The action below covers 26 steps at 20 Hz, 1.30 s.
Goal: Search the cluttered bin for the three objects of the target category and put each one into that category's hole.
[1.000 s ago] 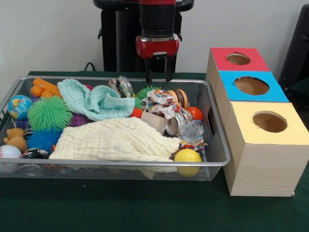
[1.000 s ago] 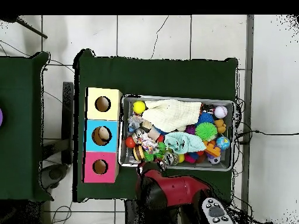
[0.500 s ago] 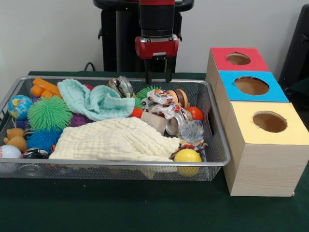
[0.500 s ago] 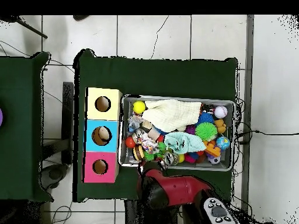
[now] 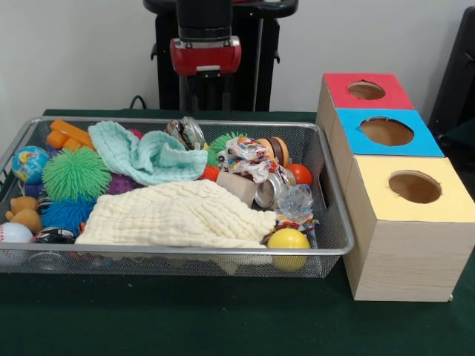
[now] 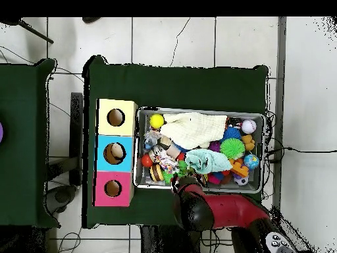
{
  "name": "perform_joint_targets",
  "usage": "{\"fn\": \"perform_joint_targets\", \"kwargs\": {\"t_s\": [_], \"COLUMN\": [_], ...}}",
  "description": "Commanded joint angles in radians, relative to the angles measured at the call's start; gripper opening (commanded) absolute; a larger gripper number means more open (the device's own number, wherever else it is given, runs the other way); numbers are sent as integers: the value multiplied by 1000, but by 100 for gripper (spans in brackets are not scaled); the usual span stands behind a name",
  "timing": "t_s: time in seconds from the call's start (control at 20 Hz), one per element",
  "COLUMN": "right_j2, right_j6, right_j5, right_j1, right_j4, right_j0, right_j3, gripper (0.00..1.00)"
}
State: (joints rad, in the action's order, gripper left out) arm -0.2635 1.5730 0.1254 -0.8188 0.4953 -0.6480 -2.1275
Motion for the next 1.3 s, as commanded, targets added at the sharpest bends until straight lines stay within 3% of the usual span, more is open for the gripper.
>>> {"fn": "perform_joint_targets", "kwargs": {"t_s": [0.05, 0.3, 0.8, 1.1, 1.3], "right_j2": [-185, -187, -236, -275, -289], "right_j6": [-99, -132, -206, -284, -335], "right_j5": [191, 272, 397, 432, 463], "right_j1": [-101, -123, -100, -33, -25], "right_j4": [-15, 22, 56, 124, 191], "right_j0": [-60, -50, -109, -169, -191], "right_j3": [35, 97, 208, 285, 328], "gripper": [100, 100, 100, 100, 100]}}
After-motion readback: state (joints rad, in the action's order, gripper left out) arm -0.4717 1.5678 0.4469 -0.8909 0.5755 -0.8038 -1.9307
